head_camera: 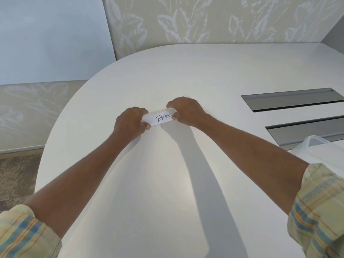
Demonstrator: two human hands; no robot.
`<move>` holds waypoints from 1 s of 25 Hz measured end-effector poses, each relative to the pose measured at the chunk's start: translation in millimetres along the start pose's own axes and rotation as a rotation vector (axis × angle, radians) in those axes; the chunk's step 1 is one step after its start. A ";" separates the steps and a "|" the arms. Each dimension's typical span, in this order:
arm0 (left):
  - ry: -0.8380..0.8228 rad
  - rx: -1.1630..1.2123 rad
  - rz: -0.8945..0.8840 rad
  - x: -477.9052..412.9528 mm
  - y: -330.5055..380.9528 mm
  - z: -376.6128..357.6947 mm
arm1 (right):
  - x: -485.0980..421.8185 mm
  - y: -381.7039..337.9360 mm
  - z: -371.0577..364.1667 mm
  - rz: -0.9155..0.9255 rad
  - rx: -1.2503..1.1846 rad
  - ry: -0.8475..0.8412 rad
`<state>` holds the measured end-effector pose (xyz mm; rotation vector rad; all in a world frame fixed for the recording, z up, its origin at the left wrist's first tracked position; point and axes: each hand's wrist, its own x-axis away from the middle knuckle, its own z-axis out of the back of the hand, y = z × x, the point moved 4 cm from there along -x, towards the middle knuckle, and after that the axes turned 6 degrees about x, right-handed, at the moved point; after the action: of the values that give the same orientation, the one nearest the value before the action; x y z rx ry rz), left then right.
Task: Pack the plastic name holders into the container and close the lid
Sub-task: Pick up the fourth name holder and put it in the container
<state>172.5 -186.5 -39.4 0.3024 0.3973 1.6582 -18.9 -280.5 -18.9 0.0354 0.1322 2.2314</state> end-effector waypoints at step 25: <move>0.055 -0.053 -0.369 55.9 178.0 92.1 | 190.3 83.4 132.7 -0.213 -0.093 0.253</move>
<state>44.3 -141.1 118.0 0.1331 0.4223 1.3143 -192.0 -170.7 118.0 -0.2990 0.1622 2.0188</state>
